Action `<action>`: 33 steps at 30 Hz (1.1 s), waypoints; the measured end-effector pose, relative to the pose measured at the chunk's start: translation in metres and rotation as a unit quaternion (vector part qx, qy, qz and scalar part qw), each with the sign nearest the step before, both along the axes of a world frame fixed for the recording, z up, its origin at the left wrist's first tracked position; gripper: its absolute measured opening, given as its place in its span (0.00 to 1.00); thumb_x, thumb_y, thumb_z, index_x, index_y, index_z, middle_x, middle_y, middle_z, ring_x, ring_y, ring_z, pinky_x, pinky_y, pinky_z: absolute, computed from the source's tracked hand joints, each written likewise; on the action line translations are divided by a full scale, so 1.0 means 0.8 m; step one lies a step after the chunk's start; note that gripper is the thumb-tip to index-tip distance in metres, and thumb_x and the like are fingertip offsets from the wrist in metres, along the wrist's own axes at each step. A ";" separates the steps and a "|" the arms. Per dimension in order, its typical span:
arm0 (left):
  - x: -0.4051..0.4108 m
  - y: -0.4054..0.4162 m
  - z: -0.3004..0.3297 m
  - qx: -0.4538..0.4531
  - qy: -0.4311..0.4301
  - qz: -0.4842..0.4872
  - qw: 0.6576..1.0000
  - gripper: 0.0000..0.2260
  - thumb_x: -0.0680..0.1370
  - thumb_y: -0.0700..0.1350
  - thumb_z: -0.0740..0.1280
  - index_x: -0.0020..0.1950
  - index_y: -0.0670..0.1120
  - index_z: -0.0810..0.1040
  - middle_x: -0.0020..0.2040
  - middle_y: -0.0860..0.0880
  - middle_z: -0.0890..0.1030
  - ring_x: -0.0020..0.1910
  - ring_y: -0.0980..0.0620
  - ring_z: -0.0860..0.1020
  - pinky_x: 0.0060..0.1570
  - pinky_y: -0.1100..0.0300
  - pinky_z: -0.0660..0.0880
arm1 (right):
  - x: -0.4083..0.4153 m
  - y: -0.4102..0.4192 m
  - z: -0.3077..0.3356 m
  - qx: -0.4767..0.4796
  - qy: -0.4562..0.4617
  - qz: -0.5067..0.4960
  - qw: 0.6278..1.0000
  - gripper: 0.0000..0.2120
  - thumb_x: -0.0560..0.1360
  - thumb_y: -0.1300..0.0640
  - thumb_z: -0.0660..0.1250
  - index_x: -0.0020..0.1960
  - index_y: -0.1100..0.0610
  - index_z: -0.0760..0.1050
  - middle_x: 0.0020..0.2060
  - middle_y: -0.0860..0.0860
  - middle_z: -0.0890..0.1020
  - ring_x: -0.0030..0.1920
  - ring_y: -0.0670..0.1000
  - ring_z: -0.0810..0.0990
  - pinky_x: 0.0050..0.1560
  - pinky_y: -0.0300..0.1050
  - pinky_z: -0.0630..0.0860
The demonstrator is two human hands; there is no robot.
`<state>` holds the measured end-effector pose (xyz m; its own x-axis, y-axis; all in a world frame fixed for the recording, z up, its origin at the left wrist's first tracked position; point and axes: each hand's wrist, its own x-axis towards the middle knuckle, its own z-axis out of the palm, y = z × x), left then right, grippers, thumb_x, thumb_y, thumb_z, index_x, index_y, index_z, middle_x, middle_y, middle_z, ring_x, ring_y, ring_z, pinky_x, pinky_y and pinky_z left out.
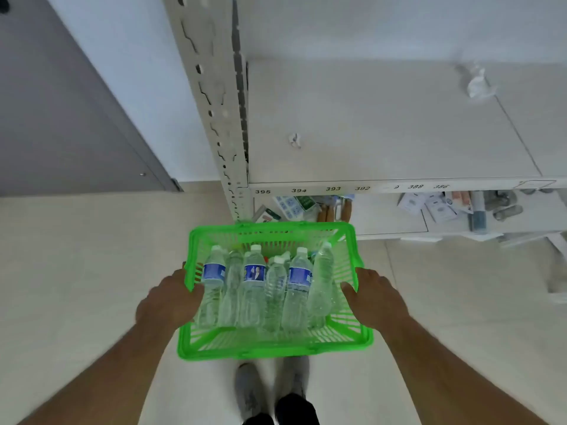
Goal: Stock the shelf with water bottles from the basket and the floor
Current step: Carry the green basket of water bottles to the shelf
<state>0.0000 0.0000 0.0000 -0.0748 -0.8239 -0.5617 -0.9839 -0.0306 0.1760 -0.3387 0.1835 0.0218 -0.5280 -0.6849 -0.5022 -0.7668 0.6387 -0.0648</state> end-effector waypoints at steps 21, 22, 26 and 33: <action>0.002 0.007 -0.131 -0.005 0.183 0.336 0.924 0.22 0.80 0.62 0.58 0.44 0.44 0.77 0.42 0.44 0.80 0.41 0.43 0.78 0.45 0.51 0.73 | -0.066 -0.014 -0.164 -0.152 -0.154 -0.377 0.901 0.29 0.80 0.38 0.56 0.38 0.63 0.75 0.33 0.56 0.79 0.34 0.54 0.77 0.33 0.44 0.66; 0.000 0.010 -0.126 -0.015 0.189 0.346 0.919 0.22 0.80 0.62 0.59 0.43 0.45 0.78 0.41 0.44 0.80 0.41 0.43 0.79 0.44 0.51 0.73 | -0.066 -0.011 -0.161 -0.161 -0.158 -0.386 0.895 0.29 0.80 0.38 0.57 0.39 0.63 0.76 0.33 0.56 0.79 0.34 0.55 0.77 0.32 0.43 0.66; -0.008 0.017 -0.090 -0.045 0.207 0.360 0.909 0.20 0.79 0.61 0.61 0.40 0.46 0.77 0.38 0.46 0.80 0.38 0.46 0.78 0.40 0.54 0.73 | -0.064 0.007 -0.129 -0.210 -0.163 -0.426 0.865 0.29 0.78 0.38 0.60 0.39 0.65 0.76 0.32 0.57 0.79 0.33 0.55 0.77 0.31 0.42 0.66; -0.036 0.046 0.010 -0.043 0.230 0.288 0.929 0.18 0.78 0.60 0.61 0.36 0.49 0.73 0.36 0.50 0.76 0.34 0.52 0.74 0.32 0.60 0.66 | -0.058 0.094 -0.027 -0.240 -0.141 -0.460 0.843 0.27 0.78 0.38 0.60 0.37 0.61 0.77 0.34 0.56 0.80 0.38 0.57 0.79 0.38 0.47 0.69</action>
